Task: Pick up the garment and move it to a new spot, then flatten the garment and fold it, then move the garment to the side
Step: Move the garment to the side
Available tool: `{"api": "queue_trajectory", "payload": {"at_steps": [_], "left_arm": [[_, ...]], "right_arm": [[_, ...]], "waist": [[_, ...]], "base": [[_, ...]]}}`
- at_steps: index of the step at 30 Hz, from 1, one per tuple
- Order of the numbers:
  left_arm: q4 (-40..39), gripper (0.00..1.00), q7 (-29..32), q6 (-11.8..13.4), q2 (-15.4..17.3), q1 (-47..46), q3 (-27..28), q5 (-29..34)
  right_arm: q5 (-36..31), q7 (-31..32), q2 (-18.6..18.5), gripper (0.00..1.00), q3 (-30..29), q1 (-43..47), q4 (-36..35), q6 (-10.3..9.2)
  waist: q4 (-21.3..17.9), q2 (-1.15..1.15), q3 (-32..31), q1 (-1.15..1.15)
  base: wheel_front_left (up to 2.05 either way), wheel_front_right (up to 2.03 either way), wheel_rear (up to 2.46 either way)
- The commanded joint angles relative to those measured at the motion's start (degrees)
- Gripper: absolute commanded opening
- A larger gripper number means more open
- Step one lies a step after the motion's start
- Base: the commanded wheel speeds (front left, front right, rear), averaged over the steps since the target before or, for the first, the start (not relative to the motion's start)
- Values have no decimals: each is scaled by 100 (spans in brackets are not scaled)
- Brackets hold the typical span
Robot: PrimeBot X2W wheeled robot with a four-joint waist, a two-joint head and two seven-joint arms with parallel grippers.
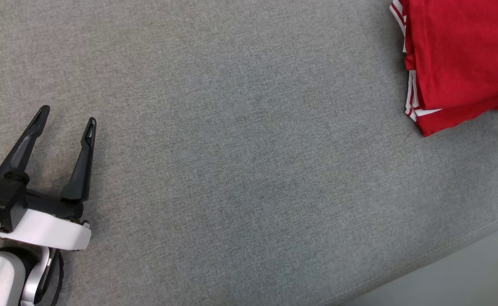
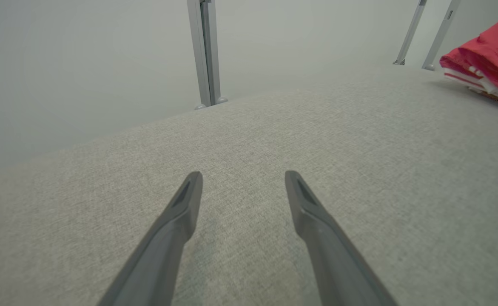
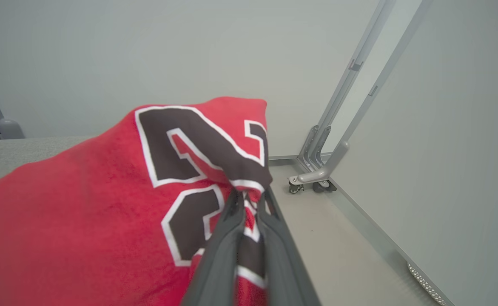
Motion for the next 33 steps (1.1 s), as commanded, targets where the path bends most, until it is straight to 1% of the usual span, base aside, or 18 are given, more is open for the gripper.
{"api": "queue_trajectory", "payload": {"at_steps": [1,2,9,13,17,21,22,27,33], "left_arm": [[-41,100,23,-11,36,-130,-2,32],[-69,100,43,-12,50,-133,-11,29],[-19,100,11,40,32,-49,14,-51],[122,100,-85,66,-79,-8,-57,-112],[337,100,-269,141,-264,114,-79,-201],[570,100,-485,225,-488,292,-107,-321],[570,100,-485,225,-488,292,-107,-321],[835,100,-698,309,-725,513,-113,-449],[1086,100,-822,446,-932,833,-61,-622]], "right_arm": [[-71,-87,13,35,-14,-119,113,0],[-158,-175,46,100,-34,-203,297,0],[-388,-358,331,100,-85,-359,727,0],[-383,-392,518,100,18,-215,620,0],[-444,-388,807,100,155,253,84,0],[-471,-390,1081,100,198,868,-472,0],[-471,-390,1081,100,198,868,-472,0],[-406,-391,1373,100,322,1737,-1166,0],[-348,-392,1539,100,616,2613,-1793,0]], "waist": [[-11,0,41,0],[-10,0,67,0],[-64,0,20,0],[-4,0,-187,0],[66,0,-538,0],[220,0,-949,0],[220,0,-949,0],[465,0,-1441,0],[831,0,-1928,0]], "base": [[0,0,0],[0,0,0],[0,0,0],[0,0,0],[0,0,0],[0,0,0],[0,0,0],[0,0,0],[0,0,0]]}}
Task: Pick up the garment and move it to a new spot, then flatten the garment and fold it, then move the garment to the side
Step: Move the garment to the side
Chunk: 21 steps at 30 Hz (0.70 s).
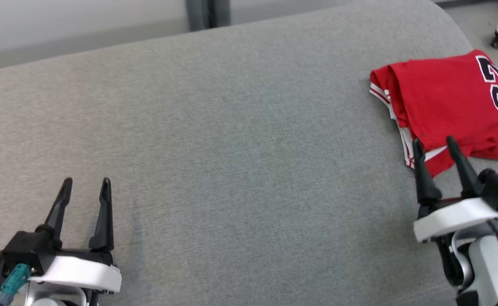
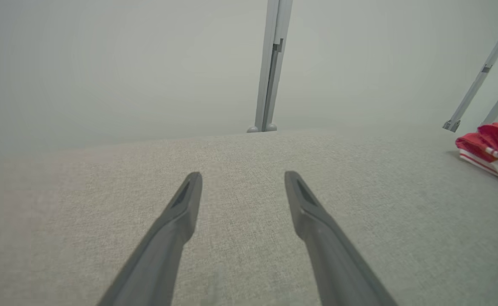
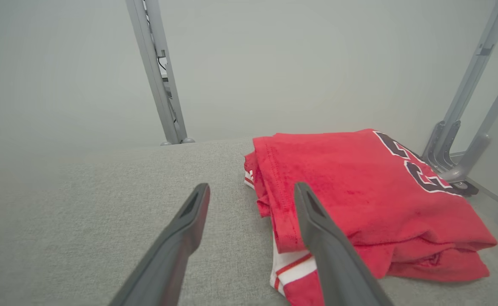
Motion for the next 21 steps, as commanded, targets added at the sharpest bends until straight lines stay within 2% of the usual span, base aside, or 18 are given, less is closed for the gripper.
{"api": "queue_trajectory", "payload": {"at_steps": [1,8,16,21], "left_arm": [[15,100,-20,27,10,57,25,-22],[218,100,-125,205,-141,448,134,-151],[226,100,-169,282,-195,974,4,-73],[135,100,-133,371,-171,1250,-29,-34]], "right_arm": [[37,-35,-13,100,36,90,-72,2],[12,158,58,100,160,895,-650,2],[-71,573,84,100,-20,1718,-1251,2],[-74,776,89,100,-120,2091,-1593,2]], "waist": [[274,0,-277,-1],[641,0,-854,-1],[784,0,-1521,-1],[846,0,-1715,-1]], "base": [[0,0,0],[0,0,0],[0,0,0],[0,0,0]]}}
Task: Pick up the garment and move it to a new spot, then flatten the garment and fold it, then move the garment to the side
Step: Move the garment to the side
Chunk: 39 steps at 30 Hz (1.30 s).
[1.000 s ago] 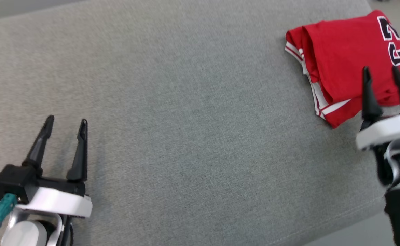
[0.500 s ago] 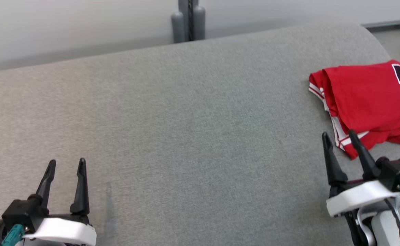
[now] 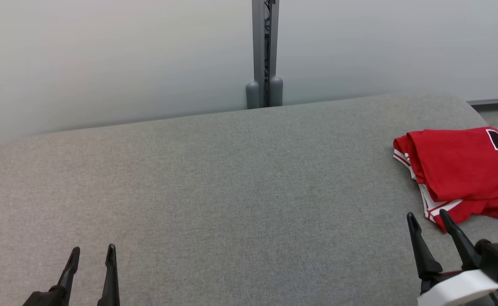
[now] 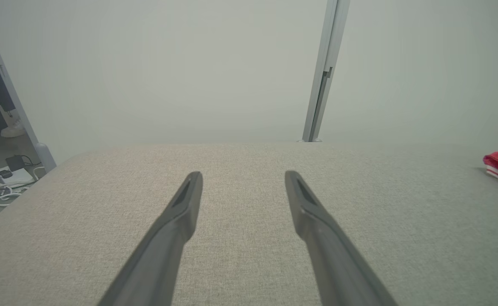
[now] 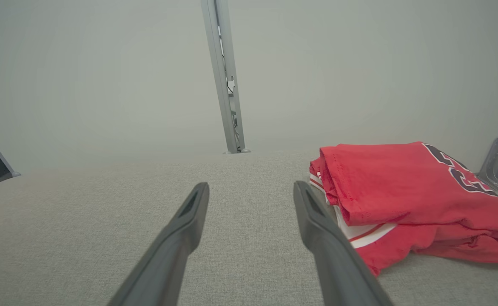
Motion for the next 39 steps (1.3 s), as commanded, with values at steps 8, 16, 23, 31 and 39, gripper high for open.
{"api": "queue_trajectory", "payload": {"at_steps": [8,16,23,31,39], "left_arm": [[-102,100,72,118,33,331,-70,37],[-112,100,131,145,95,418,-106,41],[-102,100,146,111,123,435,-135,-7],[-75,100,160,63,155,387,-180,-15],[-77,100,85,23,198,289,-204,-13]], "right_arm": [[-25,221,53,100,-242,552,-463,2],[-38,340,72,100,-301,700,-637,2],[-32,386,79,100,-317,724,-705,2],[-18,369,96,100,-340,747,-709,2],[-29,344,105,100,-349,762,-698,2]], "waist": [[224,0,-320,0],[315,0,-362,0],[376,0,-343,0],[459,0,-323,0],[486,0,-308,0]], "base": [[0,0,0],[0,0,0],[0,0,0],[0,0,0],[0,0,0]]}}
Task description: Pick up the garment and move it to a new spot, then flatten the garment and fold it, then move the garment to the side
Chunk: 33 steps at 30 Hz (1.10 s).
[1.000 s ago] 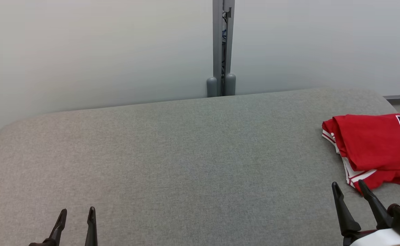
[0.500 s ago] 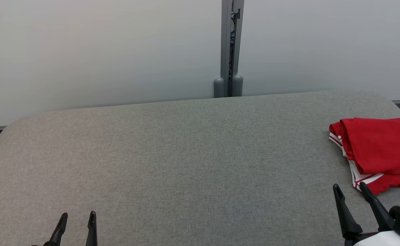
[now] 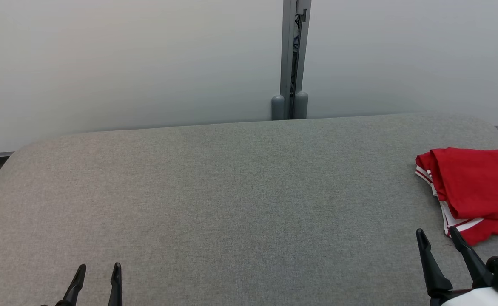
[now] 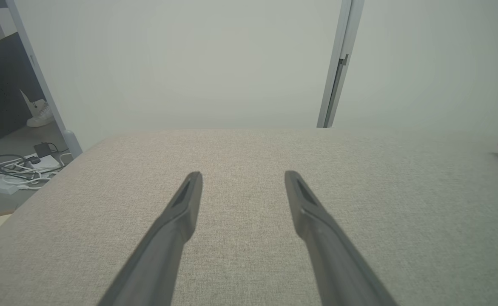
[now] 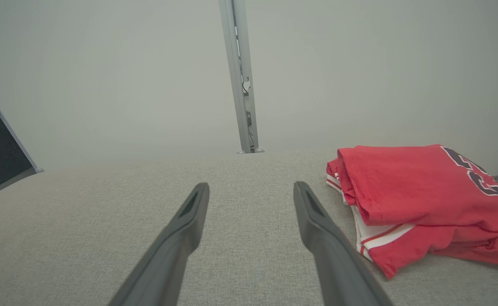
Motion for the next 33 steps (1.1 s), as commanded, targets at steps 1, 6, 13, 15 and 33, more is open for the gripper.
{"api": "queue_trajectory", "payload": {"at_steps": [1,6,13,15,33], "left_arm": [[2,100,-40,-21,44,-118,9,0],[-18,100,-92,2,57,-124,22,10],[-33,100,-125,29,67,-123,1,31],[-26,100,-117,47,77,-122,-2,34],[150,0,76,-258,-254,-200,165,-1133]], "right_arm": [[-13,-31,-16,100,-5,63,-3,2],[-20,-32,-9,100,-25,79,-17,2],[-10,-14,2,100,-60,93,-18,2],[3,-18,7,100,-68,91,-12,2],[1200,266,119,0,-150,-262,432,0]], "waist": [[-11,0,0,0],[-35,0,-4,0],[-27,0,-25,0],[-29,0,-34,0],[-18,0,6,0]], "base": [[0,0,0],[0,0,0],[0,0,0],[0,0,0],[0,0,0]]}}
